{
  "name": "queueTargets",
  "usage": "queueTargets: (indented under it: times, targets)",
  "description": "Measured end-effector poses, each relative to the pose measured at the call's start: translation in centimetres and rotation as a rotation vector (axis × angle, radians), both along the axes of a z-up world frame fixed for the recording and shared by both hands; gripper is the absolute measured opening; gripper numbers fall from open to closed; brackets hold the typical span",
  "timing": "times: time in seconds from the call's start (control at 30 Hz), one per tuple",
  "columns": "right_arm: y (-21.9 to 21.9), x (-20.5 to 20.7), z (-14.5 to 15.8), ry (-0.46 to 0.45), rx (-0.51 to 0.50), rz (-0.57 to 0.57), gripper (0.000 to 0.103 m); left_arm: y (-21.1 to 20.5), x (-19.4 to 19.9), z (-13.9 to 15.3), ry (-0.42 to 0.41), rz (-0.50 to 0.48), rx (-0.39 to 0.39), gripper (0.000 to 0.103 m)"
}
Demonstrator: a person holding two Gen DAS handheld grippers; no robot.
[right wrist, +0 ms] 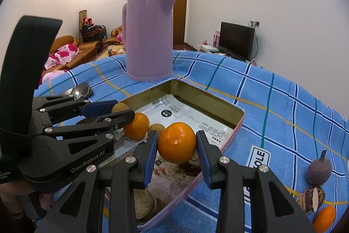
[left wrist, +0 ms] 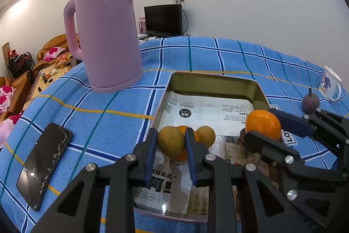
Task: Organize fruits
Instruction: 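Open the left gripper to drop the brown fruit while the right drops the orange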
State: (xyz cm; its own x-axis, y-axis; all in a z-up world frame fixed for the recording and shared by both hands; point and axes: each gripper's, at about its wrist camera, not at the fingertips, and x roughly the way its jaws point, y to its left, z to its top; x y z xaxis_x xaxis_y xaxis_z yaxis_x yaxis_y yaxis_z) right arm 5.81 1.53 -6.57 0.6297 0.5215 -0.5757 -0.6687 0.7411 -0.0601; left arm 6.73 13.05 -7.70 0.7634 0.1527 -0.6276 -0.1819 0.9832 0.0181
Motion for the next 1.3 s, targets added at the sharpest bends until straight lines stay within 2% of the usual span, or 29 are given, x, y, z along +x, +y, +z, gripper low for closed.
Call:
queueTargets:
  times: [0.7, 0.9, 1.0, 1.13, 1.2, 1.3]
  targets:
    - [0.8, 0.5, -0.5, 0.031, -0.039, 0.019, 0.039, -0.4, 0.0, -0.1, 0.023, 0.001, 0.026, 0.029]
    - [0.7, 0.4, -0.4, 0.021, -0.039, 0.013, 0.044, -0.2, -0.2, -0.1, 0.019, 0.006, 0.011, 0.029]
    - [0.4, 0.4, -0.4, 0.011, -0.031, -0.003, 0.053, 0.0, -0.5, 0.0, 0.014, 0.009, -0.008, 0.030]
    - [-0.4, 0.3, 0.0, -0.003, 0.003, -0.030, 0.064, 0.3, -1.2, 0.1, 0.000, 0.012, -0.044, 0.040]
    - [-0.7, 0.0, 0.3, -0.022, 0.016, -0.035, 0.065, 0.5, -1.5, 0.2, -0.005, 0.016, -0.061, 0.047]
    - [-1.4, -0.4, 0.5, -0.040, 0.033, -0.047, 0.067, 0.1, -1.9, 0.6, -0.019, 0.025, -0.047, 0.058]
